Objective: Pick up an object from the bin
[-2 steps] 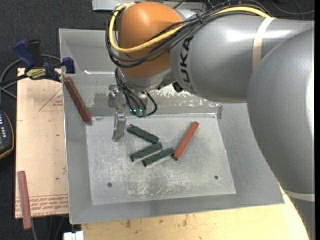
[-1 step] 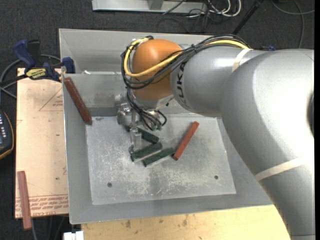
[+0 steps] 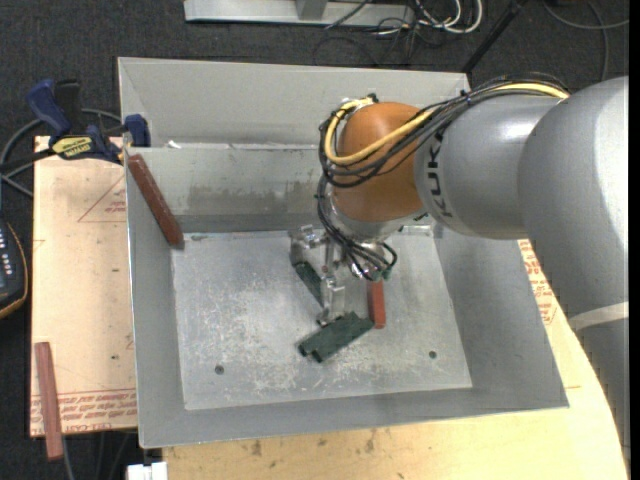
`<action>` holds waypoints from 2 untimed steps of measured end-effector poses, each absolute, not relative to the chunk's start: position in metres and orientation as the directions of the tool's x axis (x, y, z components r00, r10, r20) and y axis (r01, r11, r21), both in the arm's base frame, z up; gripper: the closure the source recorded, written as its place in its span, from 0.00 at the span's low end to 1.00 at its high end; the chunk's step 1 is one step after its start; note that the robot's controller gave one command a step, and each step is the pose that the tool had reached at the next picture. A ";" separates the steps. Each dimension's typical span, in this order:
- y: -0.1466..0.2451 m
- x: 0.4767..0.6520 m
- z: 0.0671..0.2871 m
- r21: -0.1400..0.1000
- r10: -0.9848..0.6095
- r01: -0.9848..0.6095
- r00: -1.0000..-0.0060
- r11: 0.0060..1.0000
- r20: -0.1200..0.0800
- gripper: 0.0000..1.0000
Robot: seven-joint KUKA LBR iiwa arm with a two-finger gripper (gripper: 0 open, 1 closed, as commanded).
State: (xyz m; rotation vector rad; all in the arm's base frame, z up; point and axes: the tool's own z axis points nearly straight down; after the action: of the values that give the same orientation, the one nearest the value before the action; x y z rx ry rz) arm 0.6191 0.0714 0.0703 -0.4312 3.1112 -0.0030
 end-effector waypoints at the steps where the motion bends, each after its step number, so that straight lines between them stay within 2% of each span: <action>1: 0.019 0.621 0.070 -0.001 -0.208 -0.208 -0.978 0.978 -0.002 0.00; 2: 0.039 0.544 0.072 0.002 -0.112 -0.112 -0.994 0.994 0.005 0.00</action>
Offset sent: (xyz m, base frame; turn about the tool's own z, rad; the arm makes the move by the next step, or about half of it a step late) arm 0.0011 -0.0498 -0.0003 0.0587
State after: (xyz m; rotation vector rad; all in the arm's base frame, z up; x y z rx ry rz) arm 0.5441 0.0388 0.0716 -0.1765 3.1415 0.0031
